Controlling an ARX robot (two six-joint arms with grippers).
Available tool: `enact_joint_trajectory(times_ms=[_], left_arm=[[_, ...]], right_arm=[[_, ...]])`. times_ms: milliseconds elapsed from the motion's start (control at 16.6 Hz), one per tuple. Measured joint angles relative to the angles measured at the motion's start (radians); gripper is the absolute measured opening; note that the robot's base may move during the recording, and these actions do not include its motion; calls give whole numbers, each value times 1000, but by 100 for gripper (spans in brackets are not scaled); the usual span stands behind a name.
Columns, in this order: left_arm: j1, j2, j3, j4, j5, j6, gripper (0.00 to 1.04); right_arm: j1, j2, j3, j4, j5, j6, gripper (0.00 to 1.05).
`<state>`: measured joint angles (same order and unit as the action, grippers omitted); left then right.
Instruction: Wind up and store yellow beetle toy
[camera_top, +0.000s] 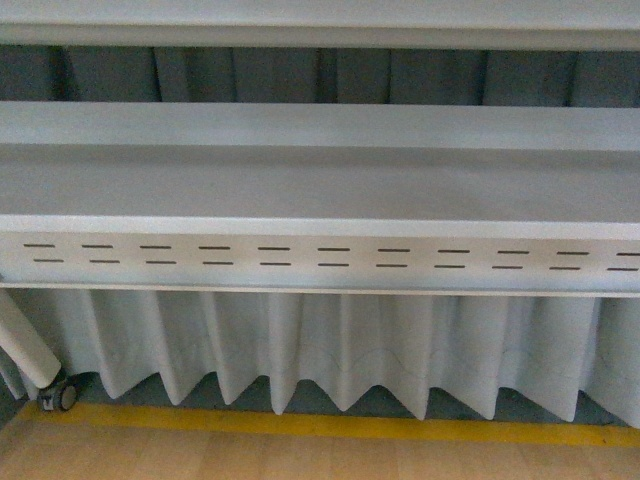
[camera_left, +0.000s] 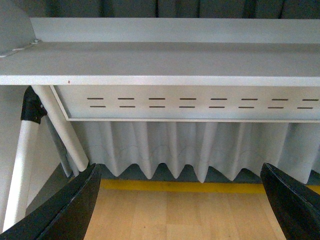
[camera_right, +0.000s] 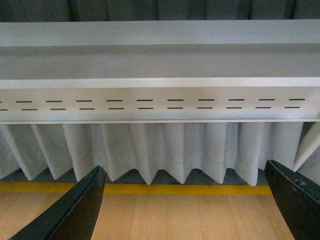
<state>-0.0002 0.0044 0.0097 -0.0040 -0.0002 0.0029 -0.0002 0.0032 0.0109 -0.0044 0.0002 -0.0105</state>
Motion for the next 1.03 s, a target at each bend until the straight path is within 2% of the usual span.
enact_joint_trajectory(times_ms=[1027], left_arm=[[0,0,0,0,0,0,98]], right_arm=[[0,0,0,0,0,0,98]])
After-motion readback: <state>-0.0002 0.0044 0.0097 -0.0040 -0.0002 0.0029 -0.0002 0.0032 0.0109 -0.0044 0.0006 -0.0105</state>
